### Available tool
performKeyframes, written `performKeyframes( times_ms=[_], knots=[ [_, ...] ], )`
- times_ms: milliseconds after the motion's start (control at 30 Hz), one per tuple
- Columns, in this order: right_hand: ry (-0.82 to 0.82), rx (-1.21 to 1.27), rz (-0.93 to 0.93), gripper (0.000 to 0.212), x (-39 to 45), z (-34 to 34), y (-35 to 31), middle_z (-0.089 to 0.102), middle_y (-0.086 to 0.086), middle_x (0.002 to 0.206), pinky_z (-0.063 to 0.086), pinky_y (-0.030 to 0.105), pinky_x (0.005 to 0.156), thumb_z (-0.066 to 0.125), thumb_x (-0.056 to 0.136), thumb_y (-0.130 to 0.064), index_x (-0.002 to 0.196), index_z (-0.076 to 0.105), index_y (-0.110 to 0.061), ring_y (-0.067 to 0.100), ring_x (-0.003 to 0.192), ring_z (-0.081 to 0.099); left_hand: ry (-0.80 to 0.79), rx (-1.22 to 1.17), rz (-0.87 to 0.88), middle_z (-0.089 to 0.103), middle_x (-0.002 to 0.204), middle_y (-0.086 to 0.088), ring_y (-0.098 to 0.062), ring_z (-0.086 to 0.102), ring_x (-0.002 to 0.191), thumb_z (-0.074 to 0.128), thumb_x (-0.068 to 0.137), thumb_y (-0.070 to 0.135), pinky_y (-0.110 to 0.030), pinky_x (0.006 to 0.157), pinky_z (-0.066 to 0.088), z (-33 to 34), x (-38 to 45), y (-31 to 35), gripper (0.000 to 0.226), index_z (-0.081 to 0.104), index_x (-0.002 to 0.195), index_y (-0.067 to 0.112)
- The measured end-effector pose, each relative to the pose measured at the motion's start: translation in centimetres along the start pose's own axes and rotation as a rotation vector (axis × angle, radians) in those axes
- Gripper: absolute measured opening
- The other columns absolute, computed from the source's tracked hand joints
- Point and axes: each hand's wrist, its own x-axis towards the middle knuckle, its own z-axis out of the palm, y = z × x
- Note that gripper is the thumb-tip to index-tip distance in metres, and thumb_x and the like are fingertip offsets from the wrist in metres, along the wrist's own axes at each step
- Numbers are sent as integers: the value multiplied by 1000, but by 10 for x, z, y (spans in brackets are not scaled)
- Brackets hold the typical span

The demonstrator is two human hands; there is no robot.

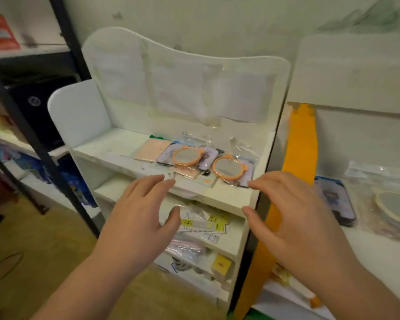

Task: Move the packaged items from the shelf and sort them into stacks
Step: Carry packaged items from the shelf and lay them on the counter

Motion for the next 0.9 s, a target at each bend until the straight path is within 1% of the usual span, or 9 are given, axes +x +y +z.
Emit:
performKeyframes(
  times_ms=[67, 133, 200, 333, 500, 600, 700, 767, 900],
  knots=[
    [10, 20, 1, 37, 8, 14, -22, 58, -13, 118, 42, 25, 94, 66, 88, -38, 123, 61, -28, 10, 113, 54, -16, -4, -14, 37, 151, 18, -4, 26, 142, 47, 92, 51, -31, 116, 29, -3, -2, -28, 60, 38, 149, 36],
    [-18, 48, 13, 40, 17, 29, -39, 58, -15, 120, 47, 28, 94, 63, 88, -42, 125, 60, -29, 8, 115, 53, -23, -25, -17, 37, 151, 19, -4, 25, 141, 47, 92, 50, -31, 116, 30, -5, -2, -49, 59, 37, 149, 37],
    [-61, 22, 18, 42, 27, 45, -47, 57, -17, 121, 48, 27, 93, 60, 87, -46, 126, 59, -31, 7, 116, 52, -16, -53, -20, 37, 150, 20, -3, 25, 141, 48, 92, 50, -31, 115, 31, -3, 1, -65, 58, 37, 148, 39],
    [-130, -39, 45, 41, 50, 76, -50, 54, -20, 119, 37, 16, 87, 59, 88, -50, 126, 56, -35, 0, 111, 47, -21, -94, -36, 38, 148, 20, -1, 26, 139, 49, 92, 49, -31, 115, 33, 10, 17, -91, 57, 38, 147, 39],
    [-204, 14, 63, 40, 90, 128, -41, 50, -23, 119, 31, 5, 84, 62, 88, -50, 126, 55, -38, -5, 111, 43, -64, -69, -62, 36, 151, 20, -3, 26, 141, 47, 93, 51, -30, 114, 32, 34, 63, -120, 58, 35, 149, 39],
    [-196, 75, 52, 40, 126, 156, -36, 51, -23, 116, 38, 13, 87, 63, 87, -48, 125, 57, -37, 0, 110, 47, -103, -26, -77, 35, 153, 17, -6, 28, 142, 47, 94, 51, -30, 115, 31, 40, 100, -143, 58, 35, 149, 38],
    [-179, 111, 50, 38, 165, 182, -35, 54, -22, 115, 45, 22, 85, 62, 87, -47, 123, 56, -39, 2, 105, 50, -113, 11, -108, 34, 154, 16, -7, 27, 142, 46, 94, 52, -29, 115, 30, 44, 136, -167, 58, 33, 149, 37],
    [-184, 128, 60, 36, 188, 198, -33, 55, -21, 114, 47, 24, 83, 62, 86, -47, 121, 58, -38, 5, 106, 52, -127, 22, -154, 33, 154, 16, -8, 29, 142, 46, 94, 54, -30, 114, 32, 50, 157, -181, 60, 32, 150, 37],
    [-226, 98, 81, 36, 216, 219, -31, 56, -21, 117, 31, 7, 73, 61, 87, -48, 122, 59, -38, 4, 107, 52, -173, 69, -221, 37, 155, 10, -15, 33, 141, 44, 95, 52, -34, 113, 35, 72, 188, -206, 60, 34, 150, 31]
  ],
)
